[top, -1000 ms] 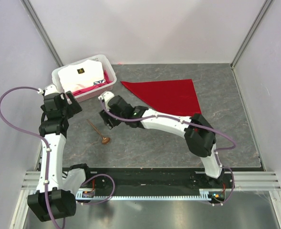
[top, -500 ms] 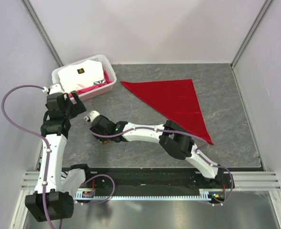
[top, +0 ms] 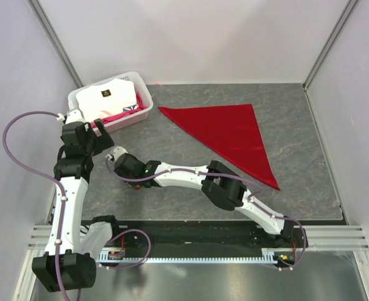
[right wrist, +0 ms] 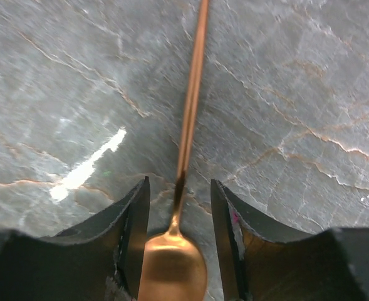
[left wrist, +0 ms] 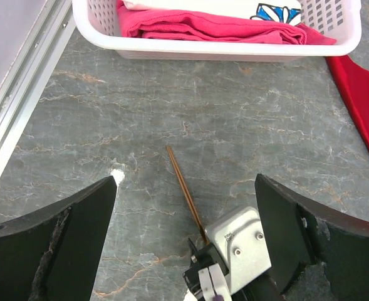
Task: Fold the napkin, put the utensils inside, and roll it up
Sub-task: Grab a utensil with the right arm
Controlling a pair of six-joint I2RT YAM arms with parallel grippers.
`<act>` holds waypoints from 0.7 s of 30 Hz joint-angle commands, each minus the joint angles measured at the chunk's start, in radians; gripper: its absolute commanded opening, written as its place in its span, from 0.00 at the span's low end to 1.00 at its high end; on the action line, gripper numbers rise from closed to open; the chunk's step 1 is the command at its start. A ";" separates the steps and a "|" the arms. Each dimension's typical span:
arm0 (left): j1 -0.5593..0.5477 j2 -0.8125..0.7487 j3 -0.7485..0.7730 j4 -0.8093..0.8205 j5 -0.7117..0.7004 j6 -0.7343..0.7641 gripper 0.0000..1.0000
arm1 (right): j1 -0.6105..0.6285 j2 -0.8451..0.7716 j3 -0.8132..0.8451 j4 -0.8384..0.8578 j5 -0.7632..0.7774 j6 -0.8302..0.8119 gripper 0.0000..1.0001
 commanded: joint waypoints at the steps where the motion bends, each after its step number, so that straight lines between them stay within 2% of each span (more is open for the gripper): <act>1: -0.006 -0.019 0.008 0.036 0.014 -0.011 1.00 | 0.005 0.019 0.040 -0.026 0.039 -0.011 0.50; 4: -0.007 -0.019 0.007 0.036 0.015 -0.011 1.00 | 0.005 0.028 0.037 -0.034 0.039 -0.014 0.47; 10: -0.009 -0.020 0.008 0.036 0.017 -0.011 1.00 | 0.008 0.049 0.033 -0.044 0.037 -0.027 0.31; 13: -0.007 -0.019 0.008 0.034 0.017 -0.011 1.00 | 0.008 0.052 0.027 -0.046 0.036 -0.027 0.20; 17: -0.009 -0.020 0.007 0.036 0.018 -0.011 1.00 | 0.008 0.048 0.014 -0.043 0.040 -0.027 0.00; 21: -0.009 -0.023 0.005 0.034 0.020 -0.011 1.00 | 0.006 0.019 -0.025 -0.029 0.068 -0.014 0.00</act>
